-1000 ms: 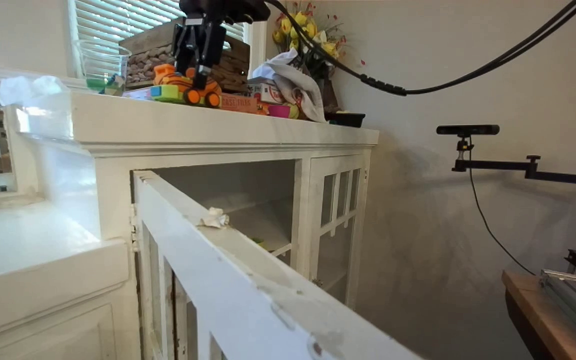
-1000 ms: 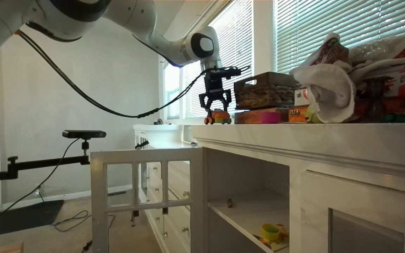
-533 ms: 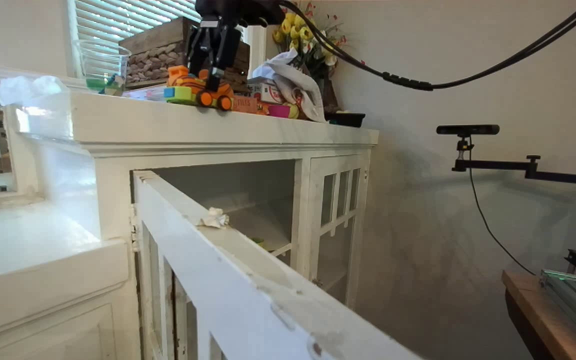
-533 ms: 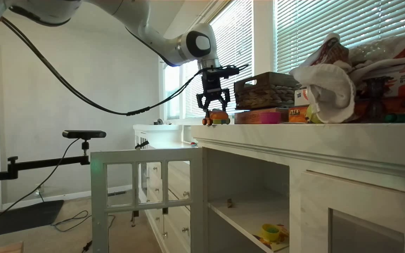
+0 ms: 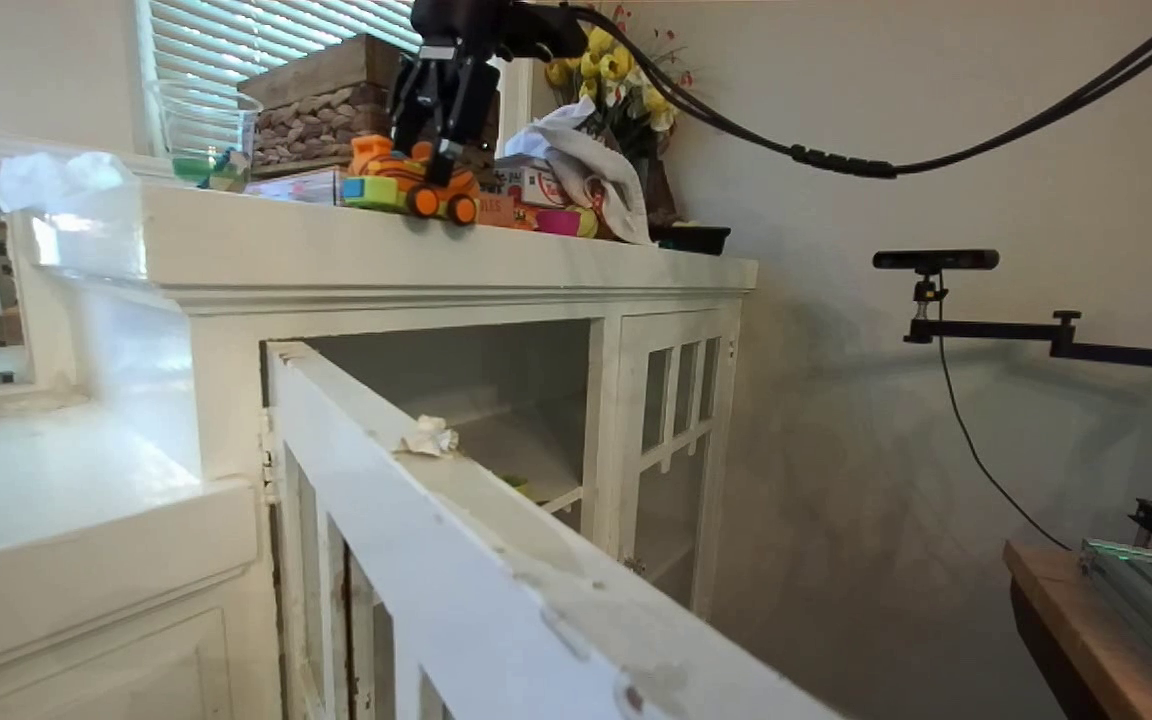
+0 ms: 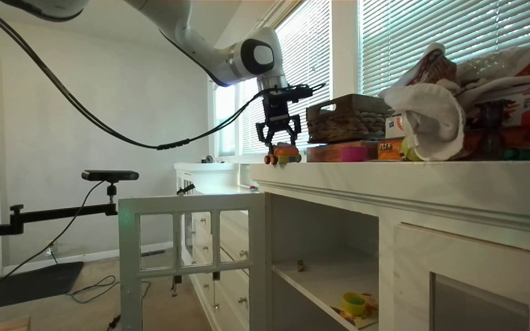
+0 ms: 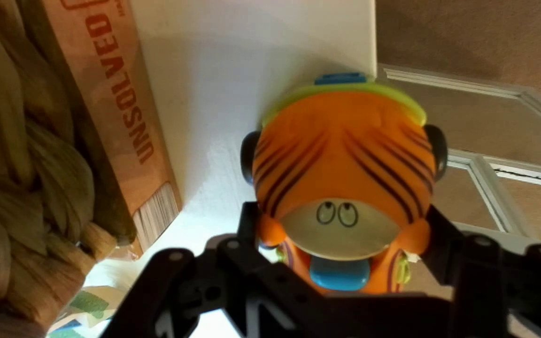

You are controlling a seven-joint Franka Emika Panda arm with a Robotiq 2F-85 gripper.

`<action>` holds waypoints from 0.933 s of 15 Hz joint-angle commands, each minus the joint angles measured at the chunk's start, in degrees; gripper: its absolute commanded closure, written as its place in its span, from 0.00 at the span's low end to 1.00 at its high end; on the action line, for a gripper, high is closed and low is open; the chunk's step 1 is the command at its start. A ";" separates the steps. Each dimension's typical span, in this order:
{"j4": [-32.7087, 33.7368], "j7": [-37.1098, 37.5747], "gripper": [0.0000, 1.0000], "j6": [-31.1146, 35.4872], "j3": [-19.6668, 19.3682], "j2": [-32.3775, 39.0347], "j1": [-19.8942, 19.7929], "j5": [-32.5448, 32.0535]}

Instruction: Move the orange toy car to the right

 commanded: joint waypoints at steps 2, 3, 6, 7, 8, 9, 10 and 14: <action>-4.10 1.60 0.45 0.64 1.11 -2.21 -1.67 -0.43; -3.98 1.60 0.45 0.58 1.11 -2.15 -1.82 -0.41; -3.59 1.42 0.45 0.43 1.17 -1.82 -2.18 -0.26; -3.35 1.30 0.45 0.20 1.23 -1.67 -2.31 -0.10; -3.02 1.02 0.45 -0.12 1.35 -1.46 -2.49 0.17; -2.95 1.03 0.45 -0.23 1.35 -1.38 -2.57 0.02; -2.91 0.96 0.45 -0.45 1.38 -1.33 -2.66 0.00; -2.44 0.69 0.45 -0.76 1.30 -1.17 -3.17 0.18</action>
